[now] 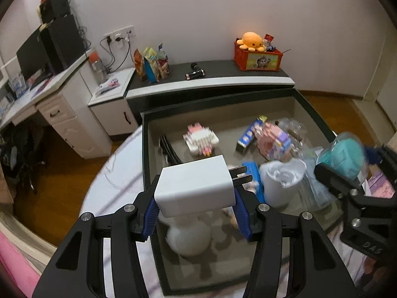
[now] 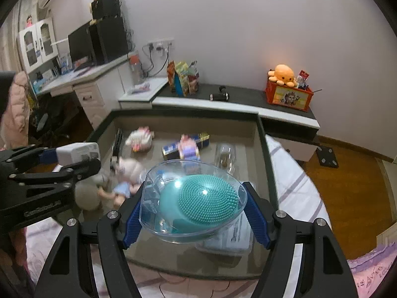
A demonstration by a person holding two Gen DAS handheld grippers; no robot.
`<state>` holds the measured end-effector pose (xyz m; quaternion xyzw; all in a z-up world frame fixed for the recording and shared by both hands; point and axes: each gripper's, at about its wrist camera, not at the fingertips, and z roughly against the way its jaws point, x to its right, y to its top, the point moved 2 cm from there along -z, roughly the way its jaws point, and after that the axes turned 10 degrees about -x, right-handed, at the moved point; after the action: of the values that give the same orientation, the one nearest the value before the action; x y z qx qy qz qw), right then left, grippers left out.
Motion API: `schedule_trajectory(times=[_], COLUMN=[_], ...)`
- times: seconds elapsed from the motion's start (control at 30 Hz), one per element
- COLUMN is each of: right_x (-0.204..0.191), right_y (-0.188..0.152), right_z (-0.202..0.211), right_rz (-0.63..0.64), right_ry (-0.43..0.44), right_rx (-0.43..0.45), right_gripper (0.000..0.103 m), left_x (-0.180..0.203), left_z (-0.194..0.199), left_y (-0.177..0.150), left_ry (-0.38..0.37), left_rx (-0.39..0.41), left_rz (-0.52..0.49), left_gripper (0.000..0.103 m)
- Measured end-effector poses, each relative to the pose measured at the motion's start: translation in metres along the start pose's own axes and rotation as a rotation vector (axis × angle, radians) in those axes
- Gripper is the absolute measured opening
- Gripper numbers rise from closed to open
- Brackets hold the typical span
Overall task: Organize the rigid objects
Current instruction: 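Carry the brush case and charger into the pink box and open both tools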
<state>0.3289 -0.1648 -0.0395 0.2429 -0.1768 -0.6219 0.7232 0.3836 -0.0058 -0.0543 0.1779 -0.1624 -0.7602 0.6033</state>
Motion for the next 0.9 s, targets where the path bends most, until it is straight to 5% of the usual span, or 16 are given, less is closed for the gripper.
schedule_trajectory(times=[0.17, 0.27, 0.6, 0.63, 0.73, 0.9], right_x=[0.003, 0.007, 0.012, 0.012, 0.012, 0.012], right_y=[0.030, 0.036, 0.033, 0.033, 0.033, 0.034], right_z=[-0.011, -0.031, -0.046, -0.045, -0.046, -0.048], right_rz=[0.036, 0.026, 0.008, 0.010, 0.013, 0.010], right_ry=[-0.073, -0.051, -0.052, -0.054, -0.051, -0.062], right_rx=[-0.001, -0.055, -0.091, -0.091, -0.094, -0.097], right_gripper=[0.073, 0.073, 0.073, 0.073, 0.073, 0.073], left_x=[0.000, 0.001, -0.005, -0.006, -0.010, -0.023], left_z=[-0.023, -0.032, -0.042, -0.042, -0.043, -0.043], left_y=[0.014, 0.016, 0.018, 0.019, 0.020, 0.018], left_ry=[-0.020, 0.047, 0.039, 0.043, 0.118, 0.044], left_rx=[-0.038, -0.041, -0.057, -0.058, -0.057, -0.059], left_rz=[0.004, -0.013, -0.006, -0.008, 0.016, 0.059], left_gripper=[0.053, 0.053, 0.054, 0.059, 0.094, 0.098])
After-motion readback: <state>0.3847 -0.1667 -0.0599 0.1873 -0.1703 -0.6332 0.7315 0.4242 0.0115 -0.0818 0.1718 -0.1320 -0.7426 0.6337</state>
